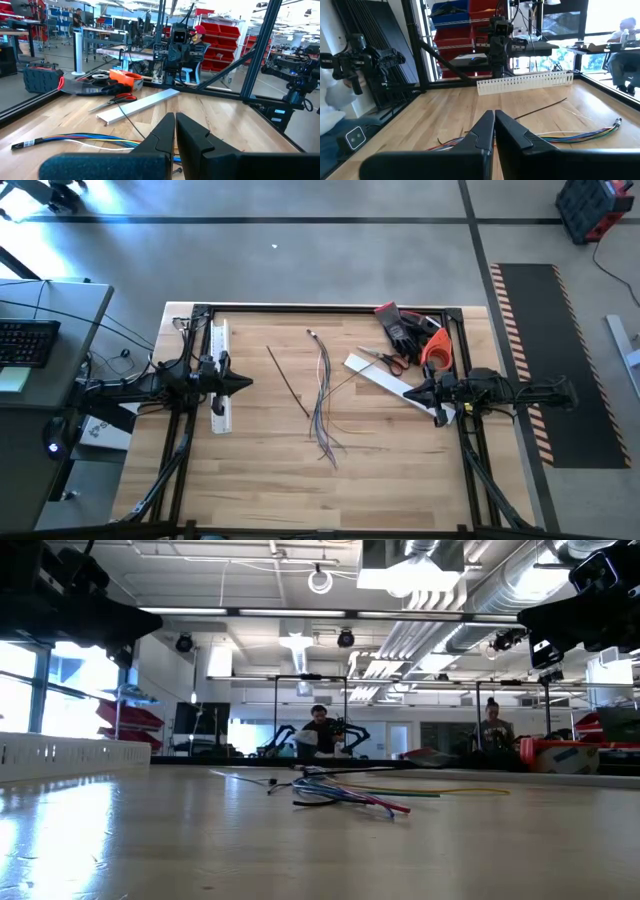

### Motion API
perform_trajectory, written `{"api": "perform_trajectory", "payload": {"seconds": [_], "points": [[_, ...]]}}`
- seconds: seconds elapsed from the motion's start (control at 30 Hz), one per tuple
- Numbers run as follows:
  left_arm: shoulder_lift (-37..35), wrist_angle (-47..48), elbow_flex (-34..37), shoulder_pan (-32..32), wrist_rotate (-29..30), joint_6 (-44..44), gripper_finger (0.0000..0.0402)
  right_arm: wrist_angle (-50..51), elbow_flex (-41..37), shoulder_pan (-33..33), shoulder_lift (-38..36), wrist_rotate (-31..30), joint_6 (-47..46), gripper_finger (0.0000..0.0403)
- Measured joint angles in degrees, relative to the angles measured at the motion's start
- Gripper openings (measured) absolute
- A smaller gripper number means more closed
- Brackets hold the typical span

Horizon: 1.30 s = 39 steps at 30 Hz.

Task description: Ziptie cables

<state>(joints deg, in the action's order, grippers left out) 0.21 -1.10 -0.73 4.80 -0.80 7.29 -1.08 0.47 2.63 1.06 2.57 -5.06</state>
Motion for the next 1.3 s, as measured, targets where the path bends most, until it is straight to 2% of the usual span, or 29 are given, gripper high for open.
{"api": "perform_trajectory", "payload": {"seconds": [0.1,0.2,0.23,0.4,0.47,0.53,0.63,0.73,0.87,1.0,1.1,1.17,1.3], "points": [[0.0,0.0,0.0,0.0,0.0,0.0,0.0,0.0,0.0,0.0,0.0,-0.2,1.5,0.0],[0.0,0.0,0.0,0.0,0.0,0.0,0.0,-0.6,0.0,-0.1,0.0,-5.0,13.7,0.0],[0.0,0.0,0.0,0.0,0.0,0.0,0.0,-1.1,0.0,-0.1,0.0,-5.7,15.3,0.0],[0.0,0.0,0.0,0.0,0.0,0.0,0.0,-4.5,0.0,-0.1,0.0,-5.8,15.7,0.0],[0.0,0.0,0.0,0.0,0.0,0.0,0.0,-7.9,0.0,-0.1,0.0,-5.5,14.1,0.0],[0.0,0.0,0.0,0.0,0.0,0.0,0.0,-12.5,0.0,0.0,0.0,-5.1,6.4,0.0],[0.0,0.0,0.0,0.0,0.0,0.0,0.0,-19.3,0.0,-0.1,0.0,-10.0,-0.9,0.0],[0.0,0.0,0.0,0.0,0.0,0.0,0.0,-24.4,0.0,-0.1,0.2,-15.6,-0.4,0.0],[0.0,-0.2,0.0,0.0,0.4,0.0,0.0,-26.2,0.0,-0.1,2.2,-13.9,-1.2,0.0],[0.0,-1.5,0.0,0.0,3.9,0.0,0.0,-28.6,0.0,-0.1,10.4,-15.8,-5.8,0.0],[0.0,-3.5,0.0,0.0,7.1,0.0,0.0,-33.9,0.0,-0.2,21.5,-20.6,-7.0,0.0],[0.0,-4.5,0.0,0.0,9.0,0.0,0.0,-39.4,0.1,-0.9,29.8,-21.6,-7.0,0.0],[0.0,-6.5,0.0,0.0,11.5,0.0,0.0,-40.0,5.6,-3.5,45.5,-17.1,-9.8,0.0]]}}
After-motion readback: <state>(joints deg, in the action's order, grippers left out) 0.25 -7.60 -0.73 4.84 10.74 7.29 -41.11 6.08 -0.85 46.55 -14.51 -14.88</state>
